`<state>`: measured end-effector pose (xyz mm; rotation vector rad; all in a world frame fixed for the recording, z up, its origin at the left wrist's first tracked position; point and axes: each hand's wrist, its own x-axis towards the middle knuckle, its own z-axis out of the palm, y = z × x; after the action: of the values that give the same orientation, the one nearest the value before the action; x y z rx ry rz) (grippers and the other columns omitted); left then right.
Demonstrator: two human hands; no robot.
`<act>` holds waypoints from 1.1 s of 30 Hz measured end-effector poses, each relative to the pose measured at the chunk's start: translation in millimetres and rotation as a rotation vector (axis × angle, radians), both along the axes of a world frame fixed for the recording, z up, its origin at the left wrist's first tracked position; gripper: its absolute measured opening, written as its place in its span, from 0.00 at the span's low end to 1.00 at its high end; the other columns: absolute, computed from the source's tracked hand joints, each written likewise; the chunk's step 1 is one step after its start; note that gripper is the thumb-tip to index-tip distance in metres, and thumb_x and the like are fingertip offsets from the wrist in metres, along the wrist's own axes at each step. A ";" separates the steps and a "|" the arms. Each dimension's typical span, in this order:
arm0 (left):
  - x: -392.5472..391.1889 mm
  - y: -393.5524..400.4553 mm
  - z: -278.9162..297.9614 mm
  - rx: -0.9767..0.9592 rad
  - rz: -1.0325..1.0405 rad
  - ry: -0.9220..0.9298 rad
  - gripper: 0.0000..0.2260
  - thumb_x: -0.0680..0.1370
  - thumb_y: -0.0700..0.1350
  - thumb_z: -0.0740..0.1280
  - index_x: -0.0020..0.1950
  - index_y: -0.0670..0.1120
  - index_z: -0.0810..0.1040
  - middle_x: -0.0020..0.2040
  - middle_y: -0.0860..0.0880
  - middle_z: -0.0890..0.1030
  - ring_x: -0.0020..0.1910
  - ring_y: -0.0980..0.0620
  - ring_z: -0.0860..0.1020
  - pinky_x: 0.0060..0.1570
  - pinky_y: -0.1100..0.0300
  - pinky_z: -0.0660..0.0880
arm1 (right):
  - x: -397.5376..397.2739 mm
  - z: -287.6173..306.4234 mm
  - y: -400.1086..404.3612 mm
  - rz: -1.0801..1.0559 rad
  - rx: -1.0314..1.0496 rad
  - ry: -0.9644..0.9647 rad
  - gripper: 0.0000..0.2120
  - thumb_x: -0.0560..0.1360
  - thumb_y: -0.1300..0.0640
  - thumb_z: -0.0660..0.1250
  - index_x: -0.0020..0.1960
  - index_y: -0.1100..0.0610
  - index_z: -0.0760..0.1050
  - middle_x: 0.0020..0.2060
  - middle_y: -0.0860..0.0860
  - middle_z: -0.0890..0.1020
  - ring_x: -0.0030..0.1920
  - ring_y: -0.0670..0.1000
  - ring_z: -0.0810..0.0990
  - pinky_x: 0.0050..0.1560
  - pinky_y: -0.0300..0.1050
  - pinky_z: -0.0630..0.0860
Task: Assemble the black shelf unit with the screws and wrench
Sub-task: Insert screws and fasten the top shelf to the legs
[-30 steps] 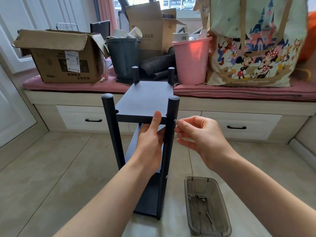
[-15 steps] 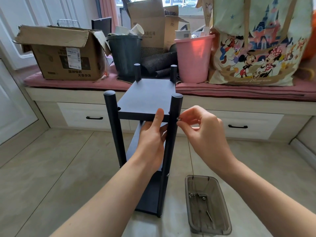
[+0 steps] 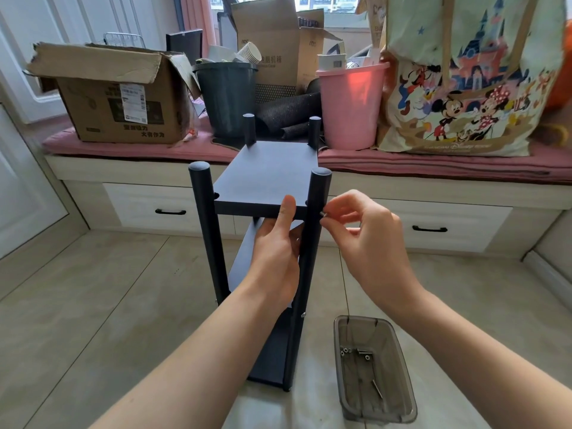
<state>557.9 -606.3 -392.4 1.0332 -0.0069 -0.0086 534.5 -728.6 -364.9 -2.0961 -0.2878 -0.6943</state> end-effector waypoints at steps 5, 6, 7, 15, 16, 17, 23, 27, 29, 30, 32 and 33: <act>-0.1 -0.4 -0.6 -0.024 -0.002 -0.001 0.18 0.82 0.53 0.62 0.67 0.45 0.76 0.46 0.51 0.87 0.44 0.55 0.85 0.44 0.64 0.81 | 1.0 -1.6 0.4 0.001 0.054 -0.021 0.05 0.74 0.63 0.74 0.47 0.55 0.82 0.39 0.44 0.83 0.43 0.41 0.81 0.44 0.29 0.75; -0.2 -0.5 -0.6 -0.025 0.001 0.001 0.18 0.82 0.53 0.62 0.67 0.45 0.76 0.47 0.51 0.87 0.44 0.54 0.85 0.44 0.64 0.81 | 1.0 -2.2 1.0 -0.001 0.060 -0.021 0.05 0.74 0.62 0.74 0.47 0.55 0.82 0.39 0.43 0.83 0.43 0.41 0.81 0.44 0.29 0.75; -0.6 -0.5 -0.3 -0.027 0.004 0.004 0.18 0.82 0.53 0.62 0.67 0.45 0.76 0.47 0.51 0.87 0.44 0.54 0.85 0.44 0.64 0.81 | 1.1 -2.9 1.8 -0.004 0.062 -0.019 0.05 0.74 0.62 0.74 0.47 0.54 0.81 0.39 0.42 0.83 0.43 0.41 0.81 0.44 0.29 0.76; -2.3 4.1 1.0 -0.023 0.024 0.017 0.20 0.80 0.55 0.64 0.67 0.45 0.76 0.48 0.50 0.87 0.44 0.53 0.85 0.40 0.64 0.81 | 3.0 -2.3 2.1 0.064 0.240 0.106 0.02 0.74 0.58 0.74 0.46 0.56 0.83 0.37 0.46 0.85 0.40 0.46 0.83 0.49 0.51 0.81; -2.8 4.5 1.4 -0.016 0.023 0.014 0.20 0.80 0.56 0.64 0.67 0.46 0.76 0.49 0.50 0.87 0.45 0.53 0.85 0.40 0.64 0.81 | 3.3 -2.1 1.7 0.072 0.261 0.123 0.02 0.74 0.57 0.74 0.45 0.56 0.83 0.37 0.47 0.85 0.39 0.47 0.83 0.48 0.54 0.81; -3.6 4.9 2.1 -0.011 0.024 0.013 0.22 0.78 0.57 0.64 0.67 0.46 0.76 0.49 0.50 0.87 0.46 0.53 0.85 0.40 0.64 0.81 | 3.3 -1.9 1.6 0.076 0.271 0.131 0.02 0.74 0.57 0.74 0.45 0.55 0.83 0.37 0.47 0.85 0.39 0.47 0.84 0.48 0.55 0.81; -7.1 3.9 4.0 -0.008 0.030 0.016 0.24 0.78 0.58 0.64 0.69 0.47 0.75 0.52 0.51 0.86 0.50 0.52 0.85 0.42 0.64 0.80 | 2.4 -1.9 2.6 0.073 0.240 0.131 0.04 0.74 0.56 0.73 0.46 0.57 0.83 0.36 0.47 0.85 0.39 0.47 0.83 0.47 0.54 0.81; -6.7 2.4 4.4 0.008 0.041 0.028 0.24 0.79 0.58 0.64 0.69 0.46 0.76 0.56 0.48 0.85 0.56 0.46 0.84 0.53 0.57 0.79 | 2.9 -0.6 0.6 0.078 0.240 0.145 0.04 0.74 0.55 0.74 0.45 0.56 0.84 0.36 0.47 0.85 0.38 0.47 0.83 0.48 0.54 0.81; -7.2 1.9 4.9 0.003 0.038 0.023 0.26 0.76 0.59 0.65 0.69 0.46 0.76 0.57 0.47 0.85 0.58 0.44 0.83 0.56 0.56 0.79 | 2.8 0.0 -1.6 0.087 0.272 0.176 0.04 0.73 0.54 0.74 0.44 0.55 0.84 0.35 0.47 0.85 0.38 0.47 0.83 0.48 0.54 0.81; -7.5 2.0 4.9 0.000 0.037 0.021 0.27 0.74 0.59 0.66 0.69 0.46 0.76 0.57 0.48 0.85 0.58 0.44 0.83 0.56 0.56 0.79 | 2.8 0.3 -2.6 0.083 0.275 0.183 0.05 0.73 0.53 0.75 0.43 0.55 0.83 0.35 0.47 0.85 0.38 0.47 0.83 0.48 0.53 0.81; -7.4 2.5 4.2 0.000 0.041 0.019 0.27 0.74 0.59 0.66 0.69 0.46 0.76 0.56 0.48 0.85 0.57 0.45 0.83 0.56 0.56 0.79 | 3.0 0.8 -4.1 0.045 0.220 0.159 0.08 0.72 0.50 0.75 0.42 0.54 0.83 0.33 0.46 0.84 0.37 0.47 0.82 0.46 0.49 0.81; -7.0 2.7 3.6 0.003 0.042 0.019 0.26 0.76 0.58 0.66 0.69 0.46 0.76 0.57 0.48 0.85 0.57 0.45 0.83 0.56 0.56 0.78 | 2.8 1.2 -4.4 0.022 0.179 0.141 0.09 0.72 0.49 0.75 0.41 0.55 0.82 0.32 0.46 0.83 0.36 0.47 0.82 0.44 0.47 0.80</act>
<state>550.8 -603.6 -388.9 1.0364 0.0319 0.0197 537.3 -733.0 -363.8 -1.9565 -0.1629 -0.5357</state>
